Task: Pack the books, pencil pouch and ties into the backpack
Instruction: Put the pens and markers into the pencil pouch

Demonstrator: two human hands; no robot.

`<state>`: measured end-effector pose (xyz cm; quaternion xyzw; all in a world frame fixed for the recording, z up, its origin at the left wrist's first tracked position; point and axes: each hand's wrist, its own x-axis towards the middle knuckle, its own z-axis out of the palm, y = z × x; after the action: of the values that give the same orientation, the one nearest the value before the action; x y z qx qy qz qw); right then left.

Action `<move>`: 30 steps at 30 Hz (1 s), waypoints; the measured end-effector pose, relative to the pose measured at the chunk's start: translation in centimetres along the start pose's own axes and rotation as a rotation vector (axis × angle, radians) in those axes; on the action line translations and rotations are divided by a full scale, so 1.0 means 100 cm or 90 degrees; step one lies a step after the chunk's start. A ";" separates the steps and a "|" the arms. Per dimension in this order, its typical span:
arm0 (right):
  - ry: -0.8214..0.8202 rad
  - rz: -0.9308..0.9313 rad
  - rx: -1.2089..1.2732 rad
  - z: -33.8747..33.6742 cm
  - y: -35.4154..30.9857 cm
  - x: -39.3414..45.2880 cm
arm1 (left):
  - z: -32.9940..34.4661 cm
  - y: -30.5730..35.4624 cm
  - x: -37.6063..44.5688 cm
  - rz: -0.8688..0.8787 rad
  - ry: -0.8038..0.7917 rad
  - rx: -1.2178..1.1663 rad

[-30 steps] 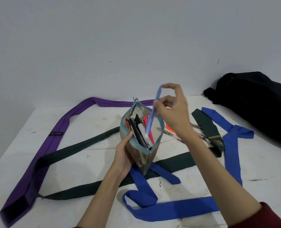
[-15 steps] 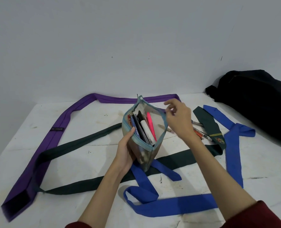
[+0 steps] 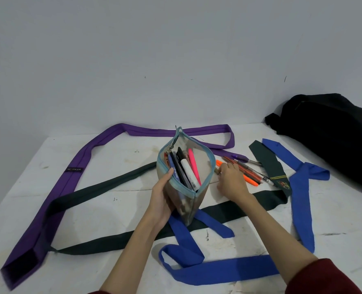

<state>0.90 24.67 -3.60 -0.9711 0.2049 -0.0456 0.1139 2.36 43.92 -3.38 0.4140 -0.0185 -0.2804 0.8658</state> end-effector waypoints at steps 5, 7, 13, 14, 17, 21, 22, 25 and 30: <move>0.090 0.073 0.387 -0.031 -0.020 0.000 | 0.001 0.000 -0.001 0.003 0.000 0.002; 0.220 0.060 0.536 -0.054 -0.033 -0.004 | 0.001 0.000 -0.001 0.000 0.004 0.003; 0.439 -0.112 0.677 -0.099 -0.070 -0.026 | 0.001 0.000 -0.001 0.003 0.004 -0.004; 0.411 -0.148 0.663 -0.100 -0.075 -0.031 | 0.002 0.000 0.000 0.004 0.002 -0.005; 0.223 -0.210 0.582 -0.090 -0.088 -0.039 | 0.002 0.000 0.000 0.011 -0.006 -0.012; 0.047 -0.232 0.315 -0.063 -0.091 -0.040 | 0.003 0.000 -0.001 0.024 -0.010 -0.008; 0.014 -0.224 0.288 -0.059 -0.091 -0.039 | 0.003 0.000 -0.001 0.023 -0.012 -0.006; 0.012 -0.205 0.262 -0.058 -0.090 -0.037 | 0.002 0.000 0.000 0.021 -0.006 0.003; 0.229 -0.160 0.372 -0.064 -0.064 -0.017 | 0.000 0.000 0.001 0.017 0.000 0.002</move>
<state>1.00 29.77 4.13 -0.8915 0.0793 -0.2859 0.3423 2.47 43.91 -3.38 0.4152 -0.0244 -0.2690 0.8687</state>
